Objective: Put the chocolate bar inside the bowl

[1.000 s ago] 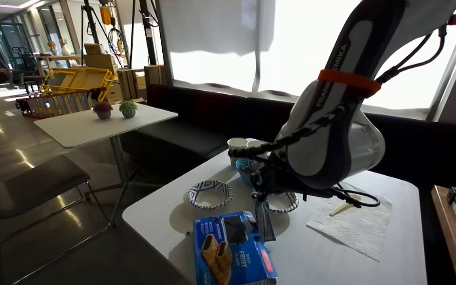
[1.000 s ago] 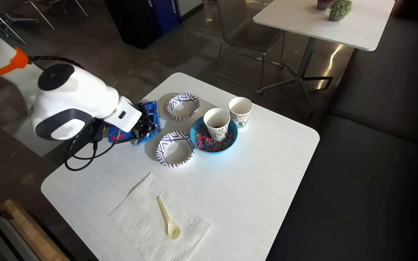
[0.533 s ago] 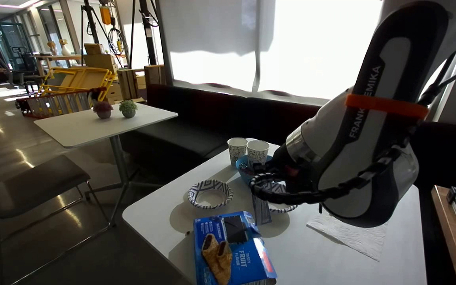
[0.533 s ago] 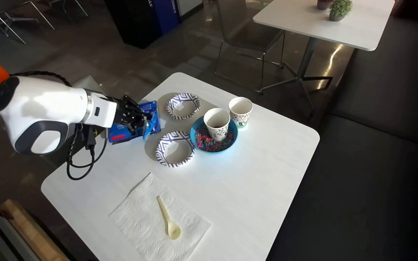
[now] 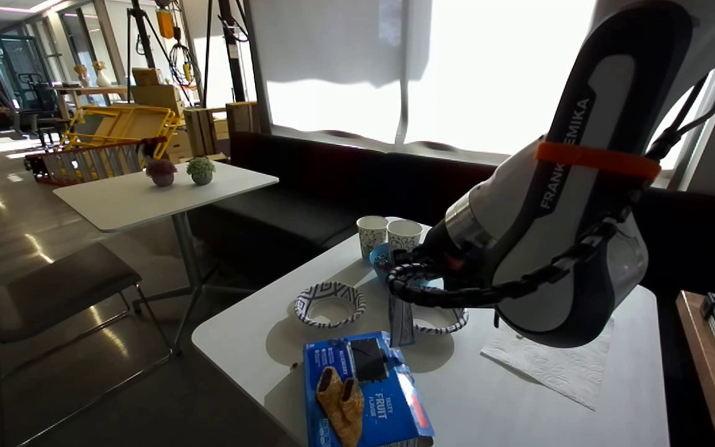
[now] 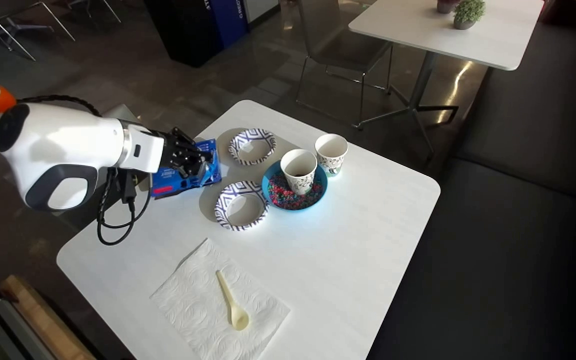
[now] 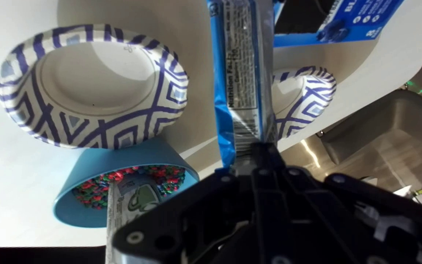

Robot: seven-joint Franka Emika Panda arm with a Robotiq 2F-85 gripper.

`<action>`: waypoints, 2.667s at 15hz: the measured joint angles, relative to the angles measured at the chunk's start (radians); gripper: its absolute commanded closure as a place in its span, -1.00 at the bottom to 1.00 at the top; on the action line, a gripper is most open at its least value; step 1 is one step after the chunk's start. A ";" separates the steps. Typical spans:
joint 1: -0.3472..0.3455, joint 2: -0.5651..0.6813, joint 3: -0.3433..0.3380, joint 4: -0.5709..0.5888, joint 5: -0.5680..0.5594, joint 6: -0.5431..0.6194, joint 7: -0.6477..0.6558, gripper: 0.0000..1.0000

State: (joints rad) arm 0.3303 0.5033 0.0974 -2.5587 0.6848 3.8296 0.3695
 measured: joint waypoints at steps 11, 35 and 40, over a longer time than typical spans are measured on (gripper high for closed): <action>-0.057 0.046 -0.060 0.200 -0.269 0.044 -0.300 1.00; -0.063 0.351 -0.123 0.555 -0.270 -0.171 -0.321 -0.12; 0.012 0.198 -0.158 0.434 -0.127 -0.162 -0.332 -0.87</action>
State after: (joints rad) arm 0.3421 0.7013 -0.0602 -2.1251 0.5578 3.6671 0.0379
